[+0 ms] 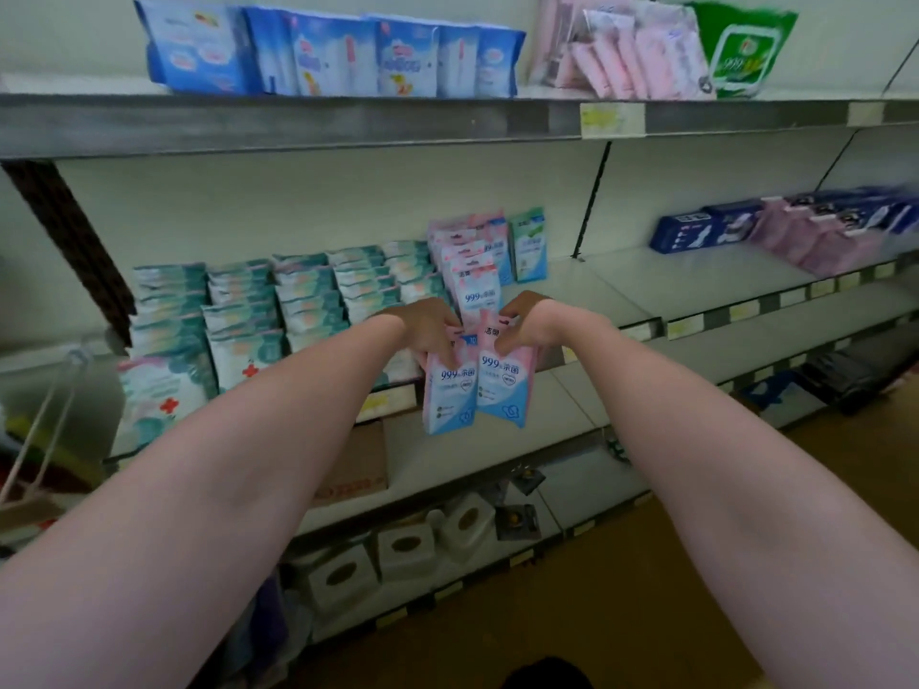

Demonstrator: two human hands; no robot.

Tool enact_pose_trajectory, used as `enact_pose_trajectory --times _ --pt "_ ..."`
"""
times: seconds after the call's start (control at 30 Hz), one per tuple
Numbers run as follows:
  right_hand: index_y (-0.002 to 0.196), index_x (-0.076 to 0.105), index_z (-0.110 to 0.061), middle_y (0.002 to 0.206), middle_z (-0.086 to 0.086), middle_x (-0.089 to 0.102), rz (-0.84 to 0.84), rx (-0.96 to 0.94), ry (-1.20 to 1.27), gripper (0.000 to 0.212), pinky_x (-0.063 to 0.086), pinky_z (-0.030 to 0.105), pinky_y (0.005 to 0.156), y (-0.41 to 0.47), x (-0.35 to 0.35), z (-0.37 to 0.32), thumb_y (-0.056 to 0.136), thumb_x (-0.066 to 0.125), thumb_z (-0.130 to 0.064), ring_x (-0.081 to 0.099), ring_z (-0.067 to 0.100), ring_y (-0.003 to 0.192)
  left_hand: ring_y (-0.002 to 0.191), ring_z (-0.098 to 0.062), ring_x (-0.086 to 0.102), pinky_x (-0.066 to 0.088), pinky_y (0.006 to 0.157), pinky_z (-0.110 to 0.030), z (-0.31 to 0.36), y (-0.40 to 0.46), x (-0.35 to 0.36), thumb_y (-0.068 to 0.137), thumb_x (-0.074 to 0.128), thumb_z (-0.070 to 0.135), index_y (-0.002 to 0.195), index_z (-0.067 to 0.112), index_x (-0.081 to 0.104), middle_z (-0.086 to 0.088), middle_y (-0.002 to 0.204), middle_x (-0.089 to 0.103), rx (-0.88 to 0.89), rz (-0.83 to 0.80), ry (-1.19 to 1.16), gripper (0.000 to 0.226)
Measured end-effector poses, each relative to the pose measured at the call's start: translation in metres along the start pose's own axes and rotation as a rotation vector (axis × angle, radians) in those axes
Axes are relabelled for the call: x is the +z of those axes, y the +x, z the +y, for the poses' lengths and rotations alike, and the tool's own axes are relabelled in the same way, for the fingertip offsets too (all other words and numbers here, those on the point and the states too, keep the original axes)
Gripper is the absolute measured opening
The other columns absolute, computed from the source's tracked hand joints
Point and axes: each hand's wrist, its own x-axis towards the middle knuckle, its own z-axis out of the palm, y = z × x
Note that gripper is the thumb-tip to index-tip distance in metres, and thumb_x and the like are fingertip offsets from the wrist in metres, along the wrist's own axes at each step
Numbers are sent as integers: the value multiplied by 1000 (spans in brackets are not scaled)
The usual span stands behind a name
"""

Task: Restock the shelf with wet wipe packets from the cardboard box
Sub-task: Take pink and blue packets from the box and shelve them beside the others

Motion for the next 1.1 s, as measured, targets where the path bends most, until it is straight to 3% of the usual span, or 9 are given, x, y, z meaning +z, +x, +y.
enact_pose_trajectory --times 0.1,0.2,0.4,0.53,0.67,0.8,0.9,1.0,1.1 --pt "134 52 -12 120 8 63 15 -16 0 69 57 40 87 7 -23 8 75 81 -31 65 28 100 61 -15 62 47 48 -24 13 18 -10 70 87 25 93 19 55 -2 100 57 32 7 52 40" --pt "135 53 -10 121 7 63 13 -47 22 64 59 33 68 23 -46 16 78 79 -22 67 27 97 62 -19 56 48 54 -32 30 39 -21 68 88 21 79 15 57 -7 91 58 22 60 132 33" --pt "94 66 -8 101 10 70 -52 -149 21 22 58 30 62 70 -88 41 77 76 -17 70 24 86 81 -23 69 59 66 -34 55 94 -29 73 83 15 126 8 56 -10 125 59 -93 44 138 60" --pt "102 68 1 100 16 72 -64 -245 28 35 60 32 64 107 -115 57 73 76 -18 73 27 87 103 -26 64 57 86 -43 76 123 -35 75 82 17 140 8 45 -9 136 51 -150 57 149 75" --pt "101 66 3 83 9 63 -44 -328 -37 43 52 27 56 150 -128 67 68 77 -22 65 20 71 88 -30 71 60 79 -46 88 146 -51 73 83 13 130 10 52 -9 129 56 -209 -28 133 66" --pt "100 63 -16 86 -5 60 -86 -395 -101 36 50 28 64 190 -124 72 71 80 -28 60 14 77 87 -29 70 59 70 -37 96 162 -59 72 84 14 106 11 58 -6 104 61 -245 -25 146 43" --pt "93 66 -20 91 -1 65 -68 -451 -86 32 55 38 85 218 -112 77 68 77 -38 64 20 87 71 -21 60 48 54 -28 103 175 -62 74 83 15 95 9 61 -7 87 59 -261 -5 171 31" --pt "73 53 -24 79 -6 59 -53 -472 -131 31 52 36 81 243 -109 80 58 71 -44 62 21 83 88 -25 64 51 65 -33 108 184 -63 77 82 18 114 0 57 -6 108 58 -286 25 169 48" --pt "96 58 -26 92 -4 63 -100 -513 -258 46 56 41 83 255 -114 80 57 84 -28 65 23 92 91 -26 64 50 66 -32 108 193 -63 77 81 20 121 1 56 -8 104 61 -302 24 177 54"
